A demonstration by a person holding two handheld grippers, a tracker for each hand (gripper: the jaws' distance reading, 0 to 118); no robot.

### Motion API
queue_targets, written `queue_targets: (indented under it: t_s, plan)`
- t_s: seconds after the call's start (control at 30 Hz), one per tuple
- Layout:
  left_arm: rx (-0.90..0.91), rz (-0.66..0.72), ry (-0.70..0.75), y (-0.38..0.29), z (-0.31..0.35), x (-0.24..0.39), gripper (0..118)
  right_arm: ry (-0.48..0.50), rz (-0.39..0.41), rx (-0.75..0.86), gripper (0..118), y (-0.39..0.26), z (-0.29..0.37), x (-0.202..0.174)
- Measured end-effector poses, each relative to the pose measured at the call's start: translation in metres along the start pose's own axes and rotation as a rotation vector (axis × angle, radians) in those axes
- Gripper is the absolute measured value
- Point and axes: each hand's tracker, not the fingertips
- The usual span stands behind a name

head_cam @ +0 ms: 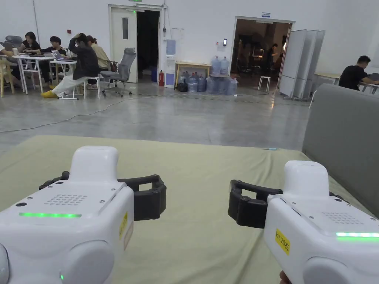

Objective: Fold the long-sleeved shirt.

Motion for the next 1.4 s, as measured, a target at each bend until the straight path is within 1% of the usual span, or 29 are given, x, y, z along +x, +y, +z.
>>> queue_targets:
  t_s: [1.4]
  plan:
    - [-0.004, 0.000, 0.003, 0.0011, 0.0011, -0.0026, 115, 0.006, 0.011, -0.001, 118, 0.0009, 0.0017, -0.0044]
